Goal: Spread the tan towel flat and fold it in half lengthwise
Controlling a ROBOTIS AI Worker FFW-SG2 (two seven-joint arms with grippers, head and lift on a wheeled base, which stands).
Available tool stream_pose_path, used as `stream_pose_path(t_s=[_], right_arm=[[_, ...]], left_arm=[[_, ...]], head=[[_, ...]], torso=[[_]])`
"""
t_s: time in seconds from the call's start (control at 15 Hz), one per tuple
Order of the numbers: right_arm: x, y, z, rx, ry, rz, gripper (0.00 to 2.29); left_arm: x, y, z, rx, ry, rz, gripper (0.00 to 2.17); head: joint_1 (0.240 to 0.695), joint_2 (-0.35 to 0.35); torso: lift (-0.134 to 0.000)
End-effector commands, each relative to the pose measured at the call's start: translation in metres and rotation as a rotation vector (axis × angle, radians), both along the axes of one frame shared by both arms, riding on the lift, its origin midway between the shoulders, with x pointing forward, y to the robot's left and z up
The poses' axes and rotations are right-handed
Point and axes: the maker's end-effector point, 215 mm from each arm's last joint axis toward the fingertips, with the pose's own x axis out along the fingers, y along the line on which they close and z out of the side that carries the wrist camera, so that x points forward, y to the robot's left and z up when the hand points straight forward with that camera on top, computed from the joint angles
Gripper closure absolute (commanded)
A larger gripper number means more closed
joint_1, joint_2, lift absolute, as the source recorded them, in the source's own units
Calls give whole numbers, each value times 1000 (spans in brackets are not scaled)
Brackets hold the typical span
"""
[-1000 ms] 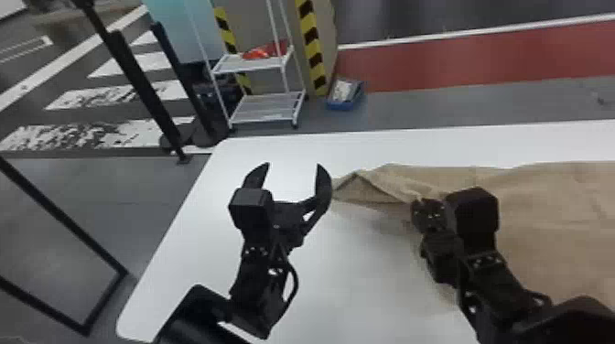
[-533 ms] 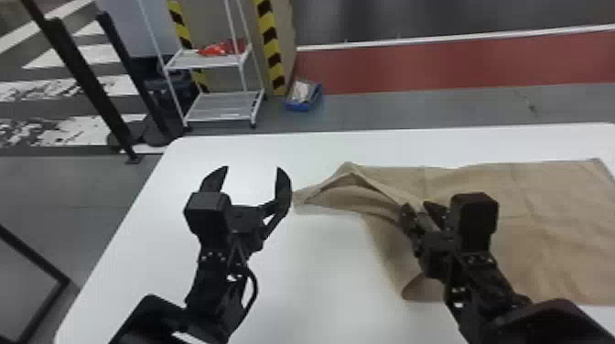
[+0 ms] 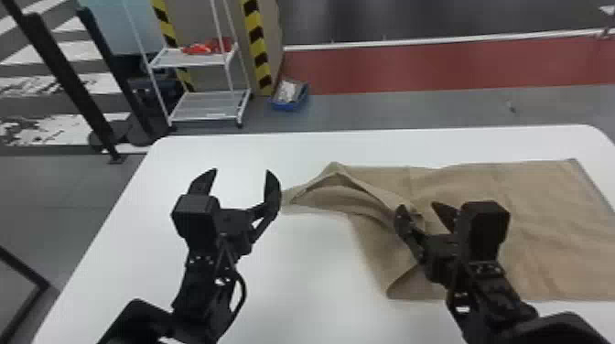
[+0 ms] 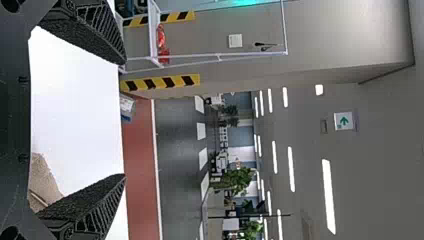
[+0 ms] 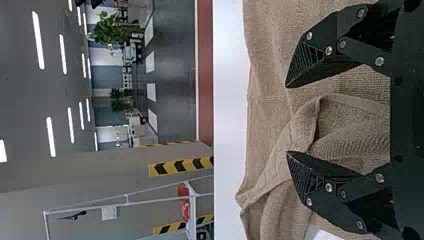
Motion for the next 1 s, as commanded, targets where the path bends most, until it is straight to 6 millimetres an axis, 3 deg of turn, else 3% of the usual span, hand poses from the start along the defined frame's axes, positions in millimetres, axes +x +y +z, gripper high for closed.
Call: stream_pose_path(t_s=[0.0,0.07,0.47,0.53,0.6,0.67,0.93], right_arm=[[-4,2,-5,-2,15,15,691],[-5,2,-6,-3,19,17,822],[-1,15,-8,-21,52,51,822],[0,16,-9,-28,56,55,799],[1,18,-8,-27,52,59,549],[2,21,-6,-24,49,63,444],[6,38,7,-21,25,100,444]], left_arm=[[0,0,2,-1,-4,1,80],[1,2,3,2,-5,3,80],[0,3,7,-1,-12,7,80],[0,4,7,1,-12,6,80],[1,5,7,2,-13,7,80],[1,5,7,2,-13,7,80],[4,3,8,1,-16,3,80]], head=[[695,146],[695,147],[695,161],[695,162],[695,163],[695,165],[695,178]], torso=[[-128],[-128],[-128],[-128],[-128],[-128],[-128]])
